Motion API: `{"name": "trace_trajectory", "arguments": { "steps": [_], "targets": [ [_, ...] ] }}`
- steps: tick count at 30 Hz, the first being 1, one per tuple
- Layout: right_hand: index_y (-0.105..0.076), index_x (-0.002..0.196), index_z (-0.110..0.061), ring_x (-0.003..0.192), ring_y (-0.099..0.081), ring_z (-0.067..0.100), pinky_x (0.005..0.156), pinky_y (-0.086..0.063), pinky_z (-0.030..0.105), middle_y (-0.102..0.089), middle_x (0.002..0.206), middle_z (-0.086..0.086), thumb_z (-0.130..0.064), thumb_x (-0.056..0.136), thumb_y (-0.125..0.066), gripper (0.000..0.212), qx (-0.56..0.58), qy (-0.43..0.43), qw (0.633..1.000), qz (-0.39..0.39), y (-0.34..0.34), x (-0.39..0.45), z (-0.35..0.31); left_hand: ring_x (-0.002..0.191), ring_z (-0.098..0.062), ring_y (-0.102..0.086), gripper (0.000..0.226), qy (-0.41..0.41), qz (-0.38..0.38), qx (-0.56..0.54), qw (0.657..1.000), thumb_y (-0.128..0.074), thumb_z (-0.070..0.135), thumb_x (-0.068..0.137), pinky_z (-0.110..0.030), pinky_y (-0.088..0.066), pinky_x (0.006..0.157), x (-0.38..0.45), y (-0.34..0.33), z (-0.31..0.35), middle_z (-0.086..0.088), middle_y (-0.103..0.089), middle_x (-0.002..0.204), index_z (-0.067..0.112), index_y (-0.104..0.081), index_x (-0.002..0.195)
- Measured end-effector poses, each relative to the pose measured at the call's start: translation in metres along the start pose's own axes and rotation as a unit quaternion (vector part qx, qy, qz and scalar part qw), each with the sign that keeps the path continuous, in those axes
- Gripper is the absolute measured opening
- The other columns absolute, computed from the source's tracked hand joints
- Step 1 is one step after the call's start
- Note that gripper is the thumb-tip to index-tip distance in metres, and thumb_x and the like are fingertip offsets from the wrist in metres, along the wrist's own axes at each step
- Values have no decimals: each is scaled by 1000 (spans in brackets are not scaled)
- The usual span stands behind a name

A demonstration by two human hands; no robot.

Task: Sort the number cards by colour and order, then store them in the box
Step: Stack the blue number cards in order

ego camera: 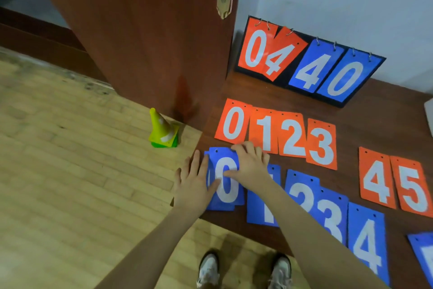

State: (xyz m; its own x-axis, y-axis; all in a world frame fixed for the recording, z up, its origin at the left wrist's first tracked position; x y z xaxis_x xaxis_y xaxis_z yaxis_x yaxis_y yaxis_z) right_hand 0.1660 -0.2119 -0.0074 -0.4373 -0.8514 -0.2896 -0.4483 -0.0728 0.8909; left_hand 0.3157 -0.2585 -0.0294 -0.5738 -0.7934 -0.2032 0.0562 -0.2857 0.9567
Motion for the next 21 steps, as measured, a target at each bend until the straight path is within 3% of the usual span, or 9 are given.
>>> {"name": "trace_trajectory", "arguments": {
  "steps": [3, 6, 7, 10, 14, 16, 21],
  "targets": [
    [-37, 132, -27, 125, -31, 20, 106, -19, 37, -32, 136, -4, -46, 77, -65, 65, 11, -18, 1000, 1, -1, -2, -1, 128, -29, -45, 73, -3, -27, -30, 999, -24, 65, 80, -48, -40, 97, 1, 0, -3, -4, -41, 145, 22, -41, 137],
    [-33, 138, -26, 125, -31, 22, 108, -18, 41, -32, 137, -4, -52, 75, -65, 75, 16, -46, 999, 3, -9, -13, -3, 142, -20, -14, 84, -27, -43, -95, 994, -10, 68, 72, -42, -21, 110, 1, -5, -11, 6, -13, 155, 29, -16, 146],
    [-33, 138, -26, 124, -32, 24, 108, -18, 41, -32, 136, -3, -53, 75, -65, 76, 23, -51, 998, 4, -11, -16, -5, 142, -20, -12, 84, -25, -45, -133, 990, -12, 67, 71, -41, -20, 110, 1, -6, -14, 7, -11, 156, 29, -15, 146],
    [-42, 132, -25, 122, -33, 24, 106, -16, 40, -38, 130, -1, -46, 84, -59, 54, 37, -55, 997, 34, -15, -19, -10, 135, -26, -29, 84, -15, -44, -233, 971, -24, 61, 70, -40, -29, 107, 1, -2, -27, 0, -19, 154, 21, -24, 144],
    [-59, 108, -22, 111, -42, 20, 100, -13, 33, -55, 115, -4, -21, 91, -53, 18, 117, -55, 984, 120, -11, -22, -17, 131, -24, -35, 68, -24, -56, -253, 966, -41, 48, 85, -45, -35, 105, -2, 2, -35, 1, -22, 153, 20, -23, 145],
    [-63, 102, -21, 104, -46, 17, 96, -12, 30, -62, 106, -6, -15, 91, -53, 16, 134, -34, 979, 149, -9, -26, -23, 126, -25, -38, 61, -15, -38, -257, 965, -51, 35, 90, -44, -37, 102, -4, 2, -38, -4, -32, 145, 20, -26, 144],
    [-62, 105, -25, 98, -48, 11, 97, -14, 32, -63, 101, -12, -11, 88, -57, 22, 185, -50, 968, 160, -13, -36, -27, 101, -29, -45, 54, 24, 20, -248, 968, -57, 27, 89, -38, -43, 89, -14, 4, -43, -13, -47, 108, 12, -39, 138]
  ]
}}
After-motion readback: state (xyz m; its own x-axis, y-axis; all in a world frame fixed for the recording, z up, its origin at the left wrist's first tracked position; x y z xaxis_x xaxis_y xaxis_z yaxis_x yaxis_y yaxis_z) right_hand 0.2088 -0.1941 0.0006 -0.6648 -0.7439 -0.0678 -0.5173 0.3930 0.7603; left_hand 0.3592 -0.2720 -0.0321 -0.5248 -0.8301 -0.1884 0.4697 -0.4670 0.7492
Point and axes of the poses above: each hand's wrist, its own x-axis towards the middle knuckle, its own y-axis out of the back of the hand, z = x × y, the point moved 3 cm from there along x, towards the middle knuckle
